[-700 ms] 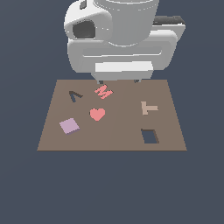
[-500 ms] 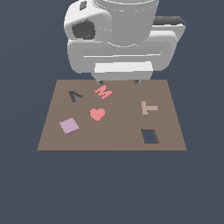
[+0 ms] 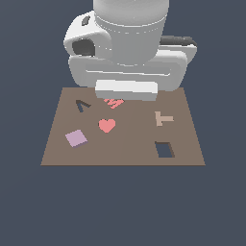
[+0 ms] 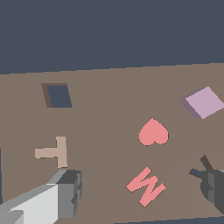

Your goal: Insert a designated object into the corresponding slot on a board.

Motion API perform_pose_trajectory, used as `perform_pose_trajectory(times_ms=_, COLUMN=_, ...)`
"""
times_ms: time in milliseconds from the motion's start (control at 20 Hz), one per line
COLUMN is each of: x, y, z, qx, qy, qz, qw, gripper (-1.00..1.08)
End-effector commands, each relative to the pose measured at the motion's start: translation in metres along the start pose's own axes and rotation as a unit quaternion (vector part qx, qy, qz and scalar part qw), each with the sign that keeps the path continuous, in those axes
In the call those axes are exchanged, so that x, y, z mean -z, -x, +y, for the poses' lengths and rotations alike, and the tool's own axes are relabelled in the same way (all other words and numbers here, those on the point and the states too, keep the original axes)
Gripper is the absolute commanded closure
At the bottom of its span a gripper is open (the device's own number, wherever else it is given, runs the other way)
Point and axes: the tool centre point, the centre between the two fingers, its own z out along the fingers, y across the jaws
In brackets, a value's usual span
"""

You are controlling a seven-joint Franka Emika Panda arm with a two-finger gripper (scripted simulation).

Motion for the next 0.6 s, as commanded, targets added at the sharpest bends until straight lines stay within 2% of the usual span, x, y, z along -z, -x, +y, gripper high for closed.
perform_pose_trajectory(times_ms=0, x=-0.006, y=-0.007, z=0.005, qx=-0.026, qy=0.0, qz=-0.001, qw=0.9997, gripper=-0.92)
perform_pose_trajectory(times_ms=300, x=-0.028, y=-0.028, z=0.025, qx=-0.118, qy=0.001, qz=-0.002, qw=0.993, gripper=-0.92)
perform_pose_trajectory(times_ms=450, x=-0.042, y=-0.04, z=0.04, qx=-0.178, qy=0.002, qz=-0.004, qw=0.984, gripper=-0.92)
perform_pose_trajectory(times_ms=550, x=-0.053, y=-0.048, z=0.052, qx=-0.224, qy=0.002, qz=-0.004, qw=0.9747, gripper=-0.92)
